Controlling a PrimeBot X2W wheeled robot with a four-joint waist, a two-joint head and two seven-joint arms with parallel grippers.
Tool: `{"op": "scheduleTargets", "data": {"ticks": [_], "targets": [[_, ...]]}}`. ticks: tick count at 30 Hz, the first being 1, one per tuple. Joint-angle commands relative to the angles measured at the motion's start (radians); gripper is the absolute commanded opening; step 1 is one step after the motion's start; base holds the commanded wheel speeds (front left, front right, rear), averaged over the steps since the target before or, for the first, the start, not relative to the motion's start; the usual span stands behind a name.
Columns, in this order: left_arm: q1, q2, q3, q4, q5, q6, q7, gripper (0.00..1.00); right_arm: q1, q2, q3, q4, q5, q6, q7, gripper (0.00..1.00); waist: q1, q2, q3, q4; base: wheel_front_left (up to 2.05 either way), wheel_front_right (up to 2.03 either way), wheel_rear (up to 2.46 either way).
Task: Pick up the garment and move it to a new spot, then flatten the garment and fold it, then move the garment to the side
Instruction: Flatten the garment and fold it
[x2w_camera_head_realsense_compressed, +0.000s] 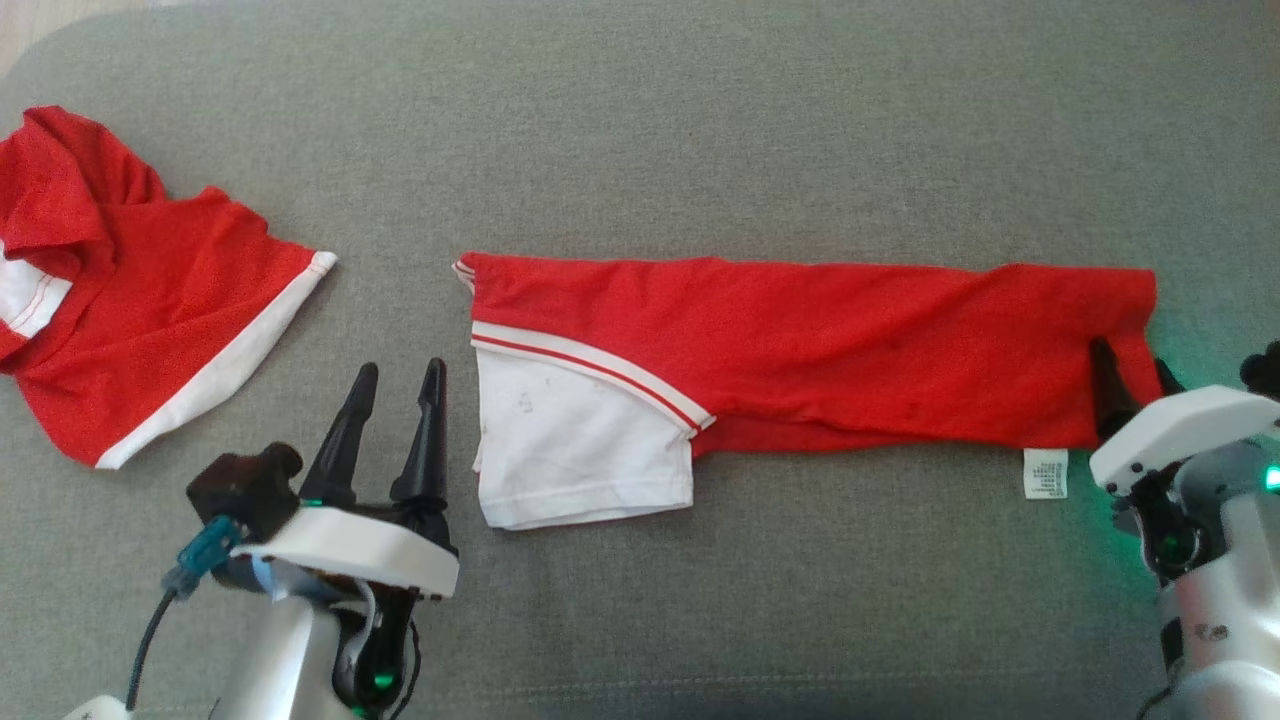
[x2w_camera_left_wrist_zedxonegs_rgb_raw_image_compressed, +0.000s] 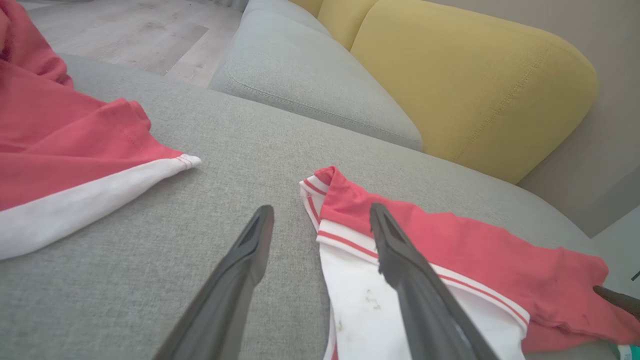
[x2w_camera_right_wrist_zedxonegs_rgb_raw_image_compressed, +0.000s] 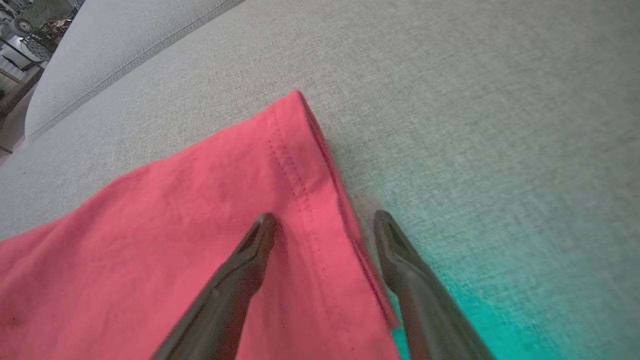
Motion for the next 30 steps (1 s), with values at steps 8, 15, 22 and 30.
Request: {"op": "scheduleTargets", "data": {"ticks": [8,15,22,30], "targets": [[-0.046,0.002,0.034,-0.030,-0.003,-0.001,-0.009,1.00,-0.023,-0.039,0.036,-0.022,0.016,-0.001,0.022,0.00,0.0000,0.0000,0.006,-0.001,0.00,0.00,0.00],[-0.044,0.002,0.034,-0.030,-0.003,-0.001,-0.009,1.00,-0.041,-0.100,-0.046,-0.011,-0.034,-0.001,-0.014,0.00,0.0000,0.0000,0.005,-0.005,0.00,0.00,0.00],[-0.048,0.002,0.027,-0.022,-0.010,-0.001,-0.009,1.00,-0.063,-0.184,-0.083,-0.006,-0.218,-0.001,-0.040,0.00,0.0000,0.0000,-0.006,-0.003,0.00,0.00,0.00],[-0.042,0.002,0.021,-0.021,-0.020,0.005,-0.009,1.00,-0.081,-0.171,-0.217,-0.006,-0.438,-0.001,-0.070,0.00,0.0000,0.0000,-0.027,0.003,0.00,0.00,0.00]]}}
